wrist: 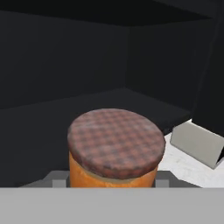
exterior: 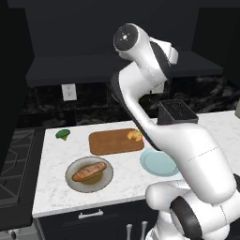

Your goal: From the different types of pastries on the counter, select a croissant and place it on the cutting board. Then retrieve a jar of jam from the cabinet and place it alongside the croissant on the cutting board.

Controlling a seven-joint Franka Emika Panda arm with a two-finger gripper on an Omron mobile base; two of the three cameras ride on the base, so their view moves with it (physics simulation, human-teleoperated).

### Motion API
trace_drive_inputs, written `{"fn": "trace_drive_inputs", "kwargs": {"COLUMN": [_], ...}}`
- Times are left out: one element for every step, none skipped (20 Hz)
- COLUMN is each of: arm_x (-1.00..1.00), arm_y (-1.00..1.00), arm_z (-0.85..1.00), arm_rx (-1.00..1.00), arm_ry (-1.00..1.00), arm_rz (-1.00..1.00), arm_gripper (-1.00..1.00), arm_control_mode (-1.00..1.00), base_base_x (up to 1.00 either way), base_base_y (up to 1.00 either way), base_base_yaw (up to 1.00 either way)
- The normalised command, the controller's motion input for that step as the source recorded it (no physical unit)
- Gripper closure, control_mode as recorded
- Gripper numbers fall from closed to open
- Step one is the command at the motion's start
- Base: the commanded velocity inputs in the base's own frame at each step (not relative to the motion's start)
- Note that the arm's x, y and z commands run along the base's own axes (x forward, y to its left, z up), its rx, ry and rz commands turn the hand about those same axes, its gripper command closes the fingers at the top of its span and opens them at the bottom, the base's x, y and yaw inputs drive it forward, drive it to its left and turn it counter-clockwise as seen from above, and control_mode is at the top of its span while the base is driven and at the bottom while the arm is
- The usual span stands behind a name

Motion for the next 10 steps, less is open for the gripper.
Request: {"fn": "trace_drive_inputs", "kwargs": {"arm_x": [-1.00, -0.96, -0.96, -0.96, -0.93, -0.89, -0.91, -0.82, -0.69, -0.39], "arm_y": [0.17, 0.20, 0.18, 0.17, 0.15, 0.16, 0.14, 0.18, 0.16, 0.20], "arm_z": [-0.41, -0.48, -0.44, -0.46, -0.39, -0.34, -0.31, -0.34, -0.41, -0.52], "arm_rx": [-0.02, -0.03, -0.01, 0.00, 0.00, 0.00, 0.00, 0.00, 0.00, -0.04], "arm_ry": [-0.08, -0.07, -0.06, -0.04, -0.01, 0.00, 0.00, 0.00, 0.00, 0.00], "arm_rz": [0.10, 0.11, 0.11, 0.10, 0.09, 0.10, 0.09, 0.09, 0.06, 0.04], "arm_gripper": [1.00, 1.00, 1.00, 1.00, 1.00, 1.00, 1.00, 1.00, 1.00, 1.00], "arm_control_mode": [-1.00, -1.00, -1.00, -1.00, -1.00, -1.00, -1.00, -1.00, -1.00, -1.00], "base_base_x": [0.00, 0.00, 0.00, 0.00, 0.00, 0.00, 0.00, 0.00, 0.00, 0.00], "base_base_y": [0.00, 0.00, 0.00, 0.00, 0.00, 0.00, 0.00, 0.00, 0.00, 0.00], "base_base_yaw": [0.00, 0.00, 0.00, 0.00, 0.00, 0.00, 0.00, 0.00, 0.00, 0.00]}}
